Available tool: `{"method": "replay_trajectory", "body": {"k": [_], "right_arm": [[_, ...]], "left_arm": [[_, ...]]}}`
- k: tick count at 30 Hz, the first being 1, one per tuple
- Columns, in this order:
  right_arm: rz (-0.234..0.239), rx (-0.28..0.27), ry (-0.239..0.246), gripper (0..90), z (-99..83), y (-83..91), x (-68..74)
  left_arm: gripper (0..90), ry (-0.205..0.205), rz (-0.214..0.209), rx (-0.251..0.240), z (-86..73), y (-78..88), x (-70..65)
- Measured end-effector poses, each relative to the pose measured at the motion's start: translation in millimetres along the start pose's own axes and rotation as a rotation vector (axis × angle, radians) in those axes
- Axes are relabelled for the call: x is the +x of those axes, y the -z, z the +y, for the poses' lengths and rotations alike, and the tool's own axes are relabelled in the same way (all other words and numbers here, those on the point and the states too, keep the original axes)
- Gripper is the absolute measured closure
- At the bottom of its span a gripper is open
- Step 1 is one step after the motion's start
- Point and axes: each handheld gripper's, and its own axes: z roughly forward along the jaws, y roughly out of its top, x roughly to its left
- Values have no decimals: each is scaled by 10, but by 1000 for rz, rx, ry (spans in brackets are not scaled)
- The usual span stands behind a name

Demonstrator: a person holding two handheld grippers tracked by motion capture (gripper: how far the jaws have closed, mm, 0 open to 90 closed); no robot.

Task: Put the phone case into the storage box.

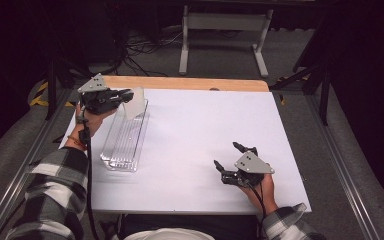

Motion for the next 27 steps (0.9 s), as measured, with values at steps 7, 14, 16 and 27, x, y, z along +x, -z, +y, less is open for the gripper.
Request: {"method": "replay_trajectory", "body": {"k": [7,14,16,27], "right_arm": [[7,13,-1,170,-17,-6,5],[13,24,1,170,-29,-17,8],[18,26,4,170,-31,-21,16],[39,49,9,170,-46,-49,39]], "left_arm": [[797,19,-10,10,-51,-86,94],[797,30,-25,35,-113,-171,152],[796,30,-26,53,-136,-197,174],[787,35,32,57,-167,-208,275]]}}
